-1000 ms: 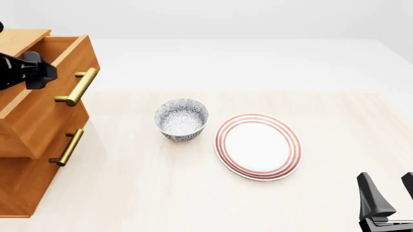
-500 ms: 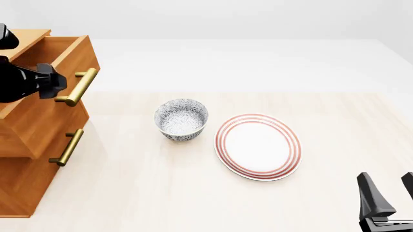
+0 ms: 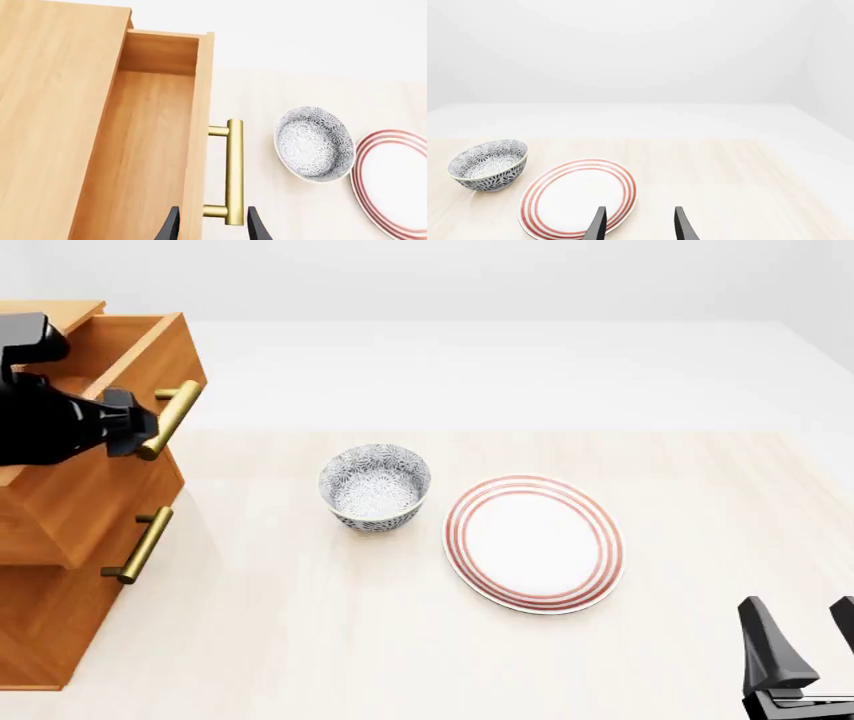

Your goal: Open the top drawer of the cabinet.

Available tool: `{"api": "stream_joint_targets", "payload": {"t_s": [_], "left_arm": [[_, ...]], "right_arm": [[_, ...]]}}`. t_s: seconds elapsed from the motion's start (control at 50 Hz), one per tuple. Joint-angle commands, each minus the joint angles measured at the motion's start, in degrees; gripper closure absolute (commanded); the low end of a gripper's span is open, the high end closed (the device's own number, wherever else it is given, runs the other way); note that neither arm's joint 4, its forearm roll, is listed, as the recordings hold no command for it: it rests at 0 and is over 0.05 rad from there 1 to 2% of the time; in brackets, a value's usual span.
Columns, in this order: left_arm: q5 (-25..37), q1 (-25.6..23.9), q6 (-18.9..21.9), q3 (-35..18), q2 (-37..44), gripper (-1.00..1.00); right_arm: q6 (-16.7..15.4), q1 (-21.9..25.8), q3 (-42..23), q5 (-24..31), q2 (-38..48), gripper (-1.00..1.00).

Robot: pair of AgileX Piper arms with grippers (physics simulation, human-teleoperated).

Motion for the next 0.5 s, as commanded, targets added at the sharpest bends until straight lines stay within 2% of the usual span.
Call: {"api": "stream_joint_targets", "payload": {"t_s": [0.02, 0.18, 0.5], "left_arm": [[0.3, -3.9, -2.1, 0.1, 0.2, -1.00], [1.4, -7.5, -2.1, -0.1, 1.2, -1.00], [2.5, -10.8, -2.6, -0.6, 2.2, -1.00]], "right_arm": [[0.0, 0.0, 0.1, -0.1, 0.0, -1.00], [0.0, 0.0, 0.1, -0.1, 0.0, -1.00], [0.0, 0.0, 0.1, -0.1, 0.0, -1.00]]}}
